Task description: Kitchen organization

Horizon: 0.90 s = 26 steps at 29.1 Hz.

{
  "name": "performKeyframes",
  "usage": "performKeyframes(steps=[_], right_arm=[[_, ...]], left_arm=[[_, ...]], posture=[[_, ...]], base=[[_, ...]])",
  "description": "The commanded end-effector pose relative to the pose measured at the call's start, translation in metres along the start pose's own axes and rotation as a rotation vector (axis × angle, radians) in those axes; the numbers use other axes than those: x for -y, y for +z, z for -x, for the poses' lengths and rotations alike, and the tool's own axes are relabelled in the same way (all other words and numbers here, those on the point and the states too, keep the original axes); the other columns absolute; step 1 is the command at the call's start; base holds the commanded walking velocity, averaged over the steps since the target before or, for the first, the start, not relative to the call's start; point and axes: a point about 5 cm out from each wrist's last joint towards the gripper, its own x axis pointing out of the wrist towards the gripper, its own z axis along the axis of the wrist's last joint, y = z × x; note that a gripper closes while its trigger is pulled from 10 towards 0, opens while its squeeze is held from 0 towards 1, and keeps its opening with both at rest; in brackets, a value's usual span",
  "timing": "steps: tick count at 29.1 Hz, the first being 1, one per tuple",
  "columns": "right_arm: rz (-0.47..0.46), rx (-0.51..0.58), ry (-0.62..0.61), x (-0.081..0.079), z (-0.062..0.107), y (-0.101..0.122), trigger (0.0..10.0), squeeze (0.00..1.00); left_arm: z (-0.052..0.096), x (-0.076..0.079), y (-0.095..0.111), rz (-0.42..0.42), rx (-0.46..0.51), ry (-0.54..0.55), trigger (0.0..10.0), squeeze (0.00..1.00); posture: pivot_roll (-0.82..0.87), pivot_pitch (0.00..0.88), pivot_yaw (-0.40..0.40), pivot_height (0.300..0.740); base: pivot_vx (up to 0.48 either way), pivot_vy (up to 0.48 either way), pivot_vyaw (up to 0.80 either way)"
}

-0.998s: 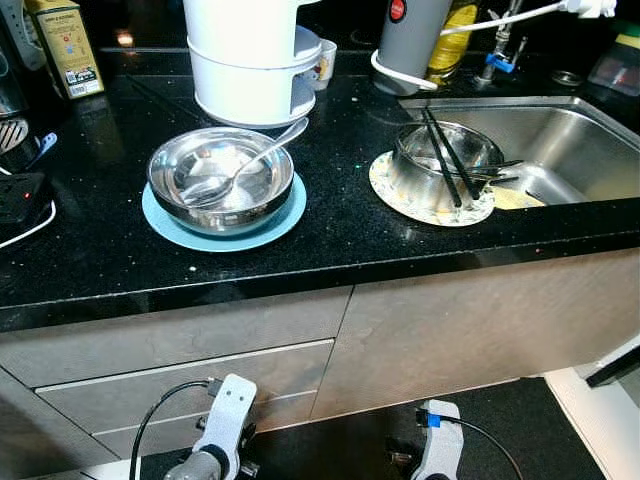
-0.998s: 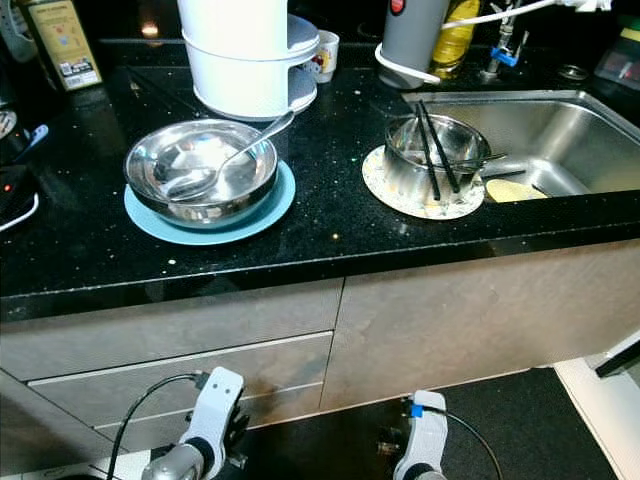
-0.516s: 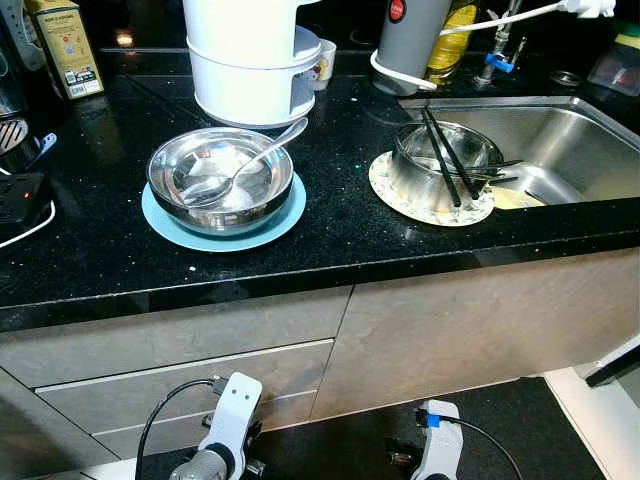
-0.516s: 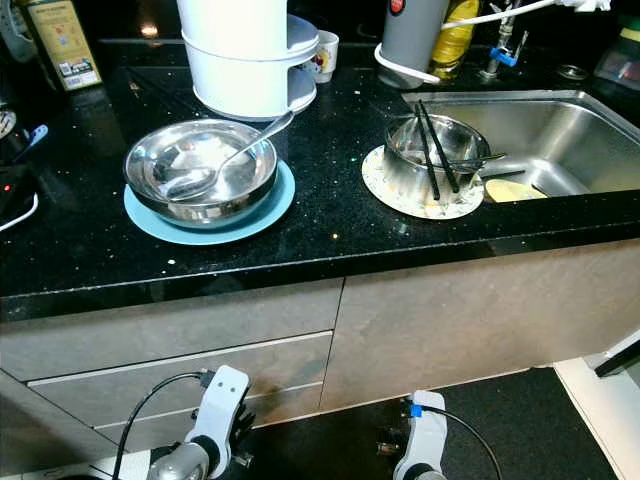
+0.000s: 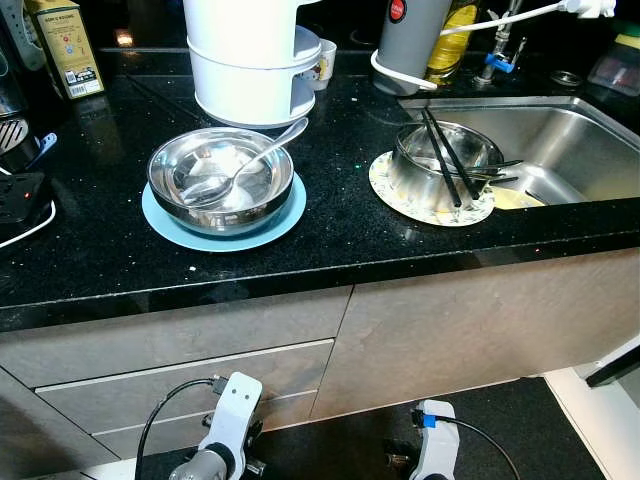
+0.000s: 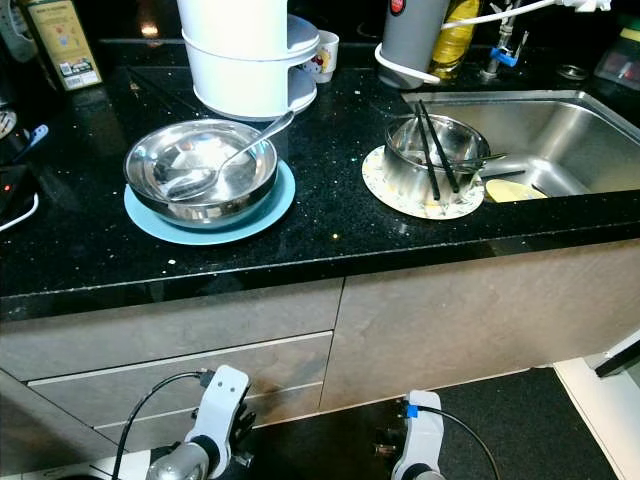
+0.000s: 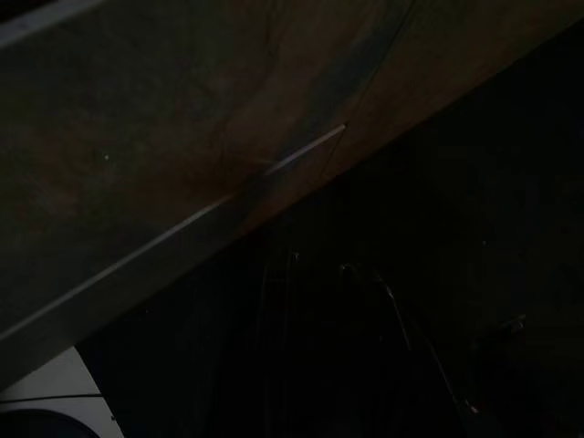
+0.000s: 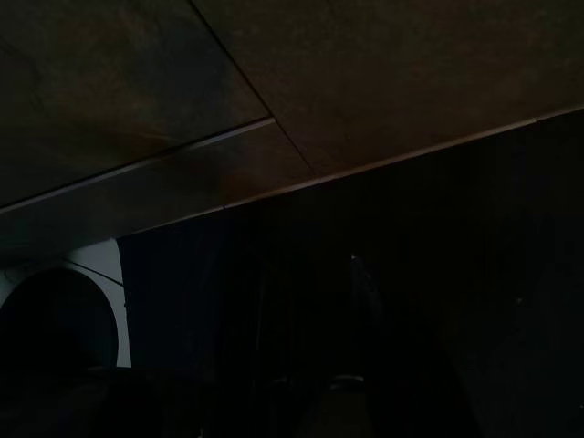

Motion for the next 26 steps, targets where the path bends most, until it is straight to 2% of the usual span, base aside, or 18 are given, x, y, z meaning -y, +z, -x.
performKeyframes(steps=[1, 12, 22, 26], right_arm=[[-0.008, -0.033, -0.009, 0.0043, 0.0045, -0.0089, 10.0, 0.0], [-0.011, -0.018, 0.01, 0.0028, 0.0042, -0.0074, 10.0, 0.0], [-0.034, -0.01, 0.008, 0.0046, 0.0049, -0.0069, 10.0, 0.0], [0.011, -0.029, -0.009, 0.0061, 0.0049, -0.0072, 10.0, 0.0]], left_arm=[[0.0035, 0.0034, -0.0064, 0.008, -0.023, -0.002, 10.0, 0.0], [0.0058, 0.0049, -0.0039, 0.008, -0.004, 0.003, 10.0, 0.0], [0.0027, 0.0049, -0.0063, 0.006, -0.028, 0.006, 10.0, 0.0], [0.0031, 0.0016, -0.0107, 0.007, -0.045, 0.008, 10.0, 0.0]], posture=[[-0.07, 0.219, -0.088, 0.74], [-0.07, 0.218, -0.094, 0.74], [-0.07, 0.212, -0.09, 0.74], [-0.07, 0.214, -0.091, 0.74]], base=[[0.0, 0.0, 0.0], [0.0, 0.0, 0.0], [0.0, 0.0, 0.0], [0.0, 0.0, 0.0]])
